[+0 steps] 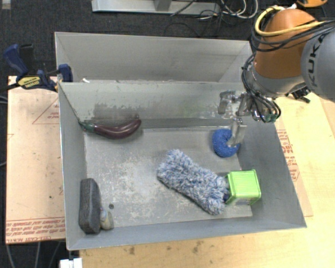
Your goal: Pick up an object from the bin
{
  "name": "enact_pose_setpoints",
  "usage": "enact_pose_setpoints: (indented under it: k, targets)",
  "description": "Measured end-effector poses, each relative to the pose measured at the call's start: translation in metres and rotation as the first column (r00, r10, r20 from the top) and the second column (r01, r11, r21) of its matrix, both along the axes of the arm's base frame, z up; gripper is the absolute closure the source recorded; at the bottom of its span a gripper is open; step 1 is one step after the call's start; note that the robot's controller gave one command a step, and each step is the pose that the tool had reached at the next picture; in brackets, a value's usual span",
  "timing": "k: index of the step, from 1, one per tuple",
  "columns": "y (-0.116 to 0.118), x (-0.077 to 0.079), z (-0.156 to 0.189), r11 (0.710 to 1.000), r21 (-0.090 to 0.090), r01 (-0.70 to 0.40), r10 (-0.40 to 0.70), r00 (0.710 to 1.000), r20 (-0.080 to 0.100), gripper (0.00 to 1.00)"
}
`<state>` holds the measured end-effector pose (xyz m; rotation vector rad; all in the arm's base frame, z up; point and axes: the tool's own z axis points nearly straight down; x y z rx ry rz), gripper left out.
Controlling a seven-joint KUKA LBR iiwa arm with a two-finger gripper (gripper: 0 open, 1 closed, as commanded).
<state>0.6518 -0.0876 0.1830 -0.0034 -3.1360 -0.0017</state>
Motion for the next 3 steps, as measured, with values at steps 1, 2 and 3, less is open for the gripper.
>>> enact_pose_setpoints:
  k: [1, 2, 3]
  targets:
    - [0.000, 0.002, 0.005, 1.000, -0.001, -0.001, 0.001, 1.000, 0.008, 0.00]
    - [0.005, -0.001, -0.034, 0.995, -0.002, -0.101, 0.101, 0.995, 0.011, 0.00]
    - [0.013, -0.018, -0.036, 0.998, 0.002, -0.069, 0.069, 0.998, 0.001, 0.00]
